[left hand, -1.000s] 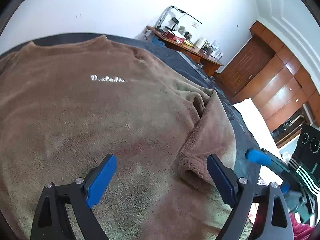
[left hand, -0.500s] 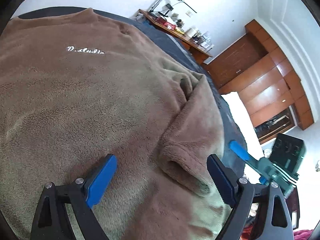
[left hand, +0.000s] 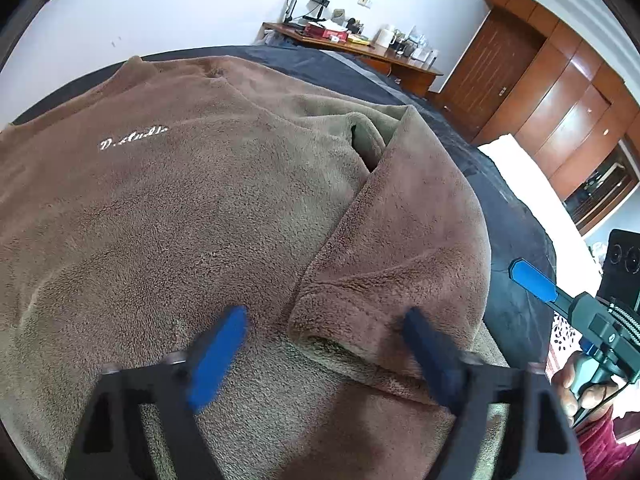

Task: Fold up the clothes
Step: 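Grasp the folded sleeve with the left gripper and lift it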

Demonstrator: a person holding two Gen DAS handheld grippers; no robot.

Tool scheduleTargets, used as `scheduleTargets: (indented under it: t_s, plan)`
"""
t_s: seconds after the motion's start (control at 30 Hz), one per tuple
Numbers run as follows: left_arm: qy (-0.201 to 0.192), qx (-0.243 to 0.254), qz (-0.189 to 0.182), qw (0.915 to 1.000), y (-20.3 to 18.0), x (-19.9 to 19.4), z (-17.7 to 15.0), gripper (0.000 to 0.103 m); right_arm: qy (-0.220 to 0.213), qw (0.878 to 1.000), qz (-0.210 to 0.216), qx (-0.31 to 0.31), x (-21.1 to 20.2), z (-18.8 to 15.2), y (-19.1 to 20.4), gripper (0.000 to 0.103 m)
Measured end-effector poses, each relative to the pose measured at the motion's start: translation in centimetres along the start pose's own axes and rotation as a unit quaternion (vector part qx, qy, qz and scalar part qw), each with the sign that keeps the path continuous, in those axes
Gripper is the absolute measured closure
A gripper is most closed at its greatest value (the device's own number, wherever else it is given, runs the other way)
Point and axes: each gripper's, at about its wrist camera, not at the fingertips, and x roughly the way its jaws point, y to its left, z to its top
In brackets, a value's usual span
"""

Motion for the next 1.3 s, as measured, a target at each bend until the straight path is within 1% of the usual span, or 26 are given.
scheduleTargets:
  t_s: [0.03,0.07,0.1,0.13,0.2,0.27,0.33,0.4,0.5,0.57,0.63,0.8,0.93,1.07,1.13,1.23,1.3]
  plan:
    - [0.003,-0.002,-0.004,1.0000,-0.1,0.0,0.1,0.040,-0.001,1.000,-0.003,0.000,-0.1,0.0,-0.2,0.021]
    - [0.007,-0.003,-0.009,0.9999,-0.2,-0.1,0.1,0.052,-0.002,1.000,-0.006,0.001,-0.3,-0.1,-0.3,0.021]
    - [0.010,-0.003,-0.011,0.9999,-0.3,-0.1,0.2,0.057,-0.003,1.000,-0.007,0.002,-0.3,-0.1,-0.4,0.021]
    - [0.013,-0.003,-0.014,0.9998,-0.5,-0.1,0.2,0.058,-0.004,1.000,-0.008,0.003,-0.4,-0.2,-0.5,0.021]
    - [0.013,0.001,-0.012,0.9998,-0.6,-0.1,0.1,0.064,-0.005,1.000,-0.007,0.007,-0.4,-0.2,-0.7,0.021]
    - [0.013,-0.001,-0.011,0.9998,-0.6,-0.2,0.1,0.066,-0.006,1.000,-0.008,0.008,-0.3,-0.2,-0.8,0.021]
    - [0.012,-0.007,-0.012,0.9998,-0.5,-0.3,0.2,0.070,-0.006,1.000,-0.010,0.007,-0.3,-0.2,-0.9,0.021]
    - [0.009,-0.011,-0.014,0.9998,-0.4,-0.5,0.2,0.077,-0.006,1.000,-0.012,0.006,-0.4,-0.2,-0.9,0.021]
    - [0.002,-0.013,-0.023,0.9996,-0.4,-1.0,0.5,0.084,-0.007,1.000,-0.015,0.008,-0.4,-0.2,-1.0,0.021]
    - [-0.004,-0.011,-0.030,0.9995,-0.6,-1.4,0.9,0.085,-0.008,1.000,-0.018,0.009,-0.5,-0.2,-1.1,0.021]
    - [-0.019,-0.005,-0.036,0.9992,-1.0,-2.4,1.8,0.086,-0.008,1.000,-0.021,0.009,-0.5,-0.1,-1.2,0.021]
    - [-0.071,0.006,-0.042,0.9966,-1.6,-5.7,5.0,0.086,-0.011,0.999,-0.033,0.002,-1.0,0.1,-1.1,0.021]
    - [-0.115,-0.003,-0.040,0.9925,-0.6,-8.7,7.5,0.086,-0.013,0.999,-0.045,-0.004,-1.4,0.3,-1.0,0.021]
    - [-0.159,-0.037,-0.028,0.9861,1.8,-11.4,9.7,0.086,-0.014,0.999,-0.053,0.000,-1.6,0.5,-1.2,0.021]
    - [-0.175,-0.064,-0.026,0.9821,4.0,-12.9,10.1,0.086,-0.013,0.998,-0.055,0.001,-1.6,0.6,-1.4,0.021]
    - [-0.189,-0.107,-0.014,0.9759,8.3,-15.2,9.8,0.086,-0.010,0.998,-0.056,0.001,-1.4,0.8,-1.5,0.021]
    - [-0.194,-0.131,0.001,0.9723,10.6,-15.8,9.2,0.086,-0.007,0.998,-0.055,-0.003,-1.0,0.9,-1.2,0.021]
